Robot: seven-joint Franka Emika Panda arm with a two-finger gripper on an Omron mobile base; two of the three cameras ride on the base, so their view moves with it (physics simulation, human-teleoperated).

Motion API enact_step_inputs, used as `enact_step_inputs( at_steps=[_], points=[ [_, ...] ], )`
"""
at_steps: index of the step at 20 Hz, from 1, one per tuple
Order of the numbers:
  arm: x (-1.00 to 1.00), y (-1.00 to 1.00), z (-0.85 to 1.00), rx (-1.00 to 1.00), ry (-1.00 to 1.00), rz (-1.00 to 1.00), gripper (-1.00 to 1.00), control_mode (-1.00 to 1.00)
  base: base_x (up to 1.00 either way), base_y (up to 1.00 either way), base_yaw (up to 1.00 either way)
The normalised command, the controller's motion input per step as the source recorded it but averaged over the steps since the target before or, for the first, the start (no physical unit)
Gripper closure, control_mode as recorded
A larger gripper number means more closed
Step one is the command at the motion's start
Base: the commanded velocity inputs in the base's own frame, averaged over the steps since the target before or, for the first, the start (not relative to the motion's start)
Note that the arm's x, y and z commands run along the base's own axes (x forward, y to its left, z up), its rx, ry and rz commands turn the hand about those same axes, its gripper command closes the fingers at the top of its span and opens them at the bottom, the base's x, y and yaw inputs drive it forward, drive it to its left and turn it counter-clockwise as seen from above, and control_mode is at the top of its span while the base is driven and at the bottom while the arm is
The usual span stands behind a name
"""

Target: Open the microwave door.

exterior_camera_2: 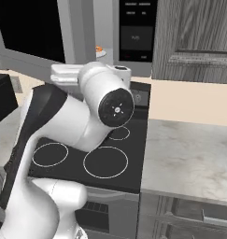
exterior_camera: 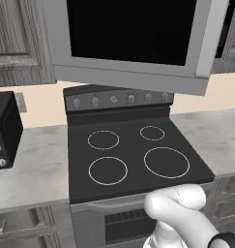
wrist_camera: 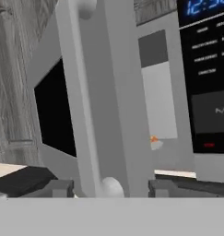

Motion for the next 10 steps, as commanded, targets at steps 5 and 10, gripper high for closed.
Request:
enact_step_inputs(
  at_steps=[5,10],
  points=[
    [-0.27,-0.49,0.06,-0.07,-0.30,0.03,-1.00,-1.00,0.00,0.00,0.00],
    [0.09,-0.09,-0.02,-0.40,-0.38,0.13,-1.00,-1.00,0.00,0.00,0.00]
  ],
)
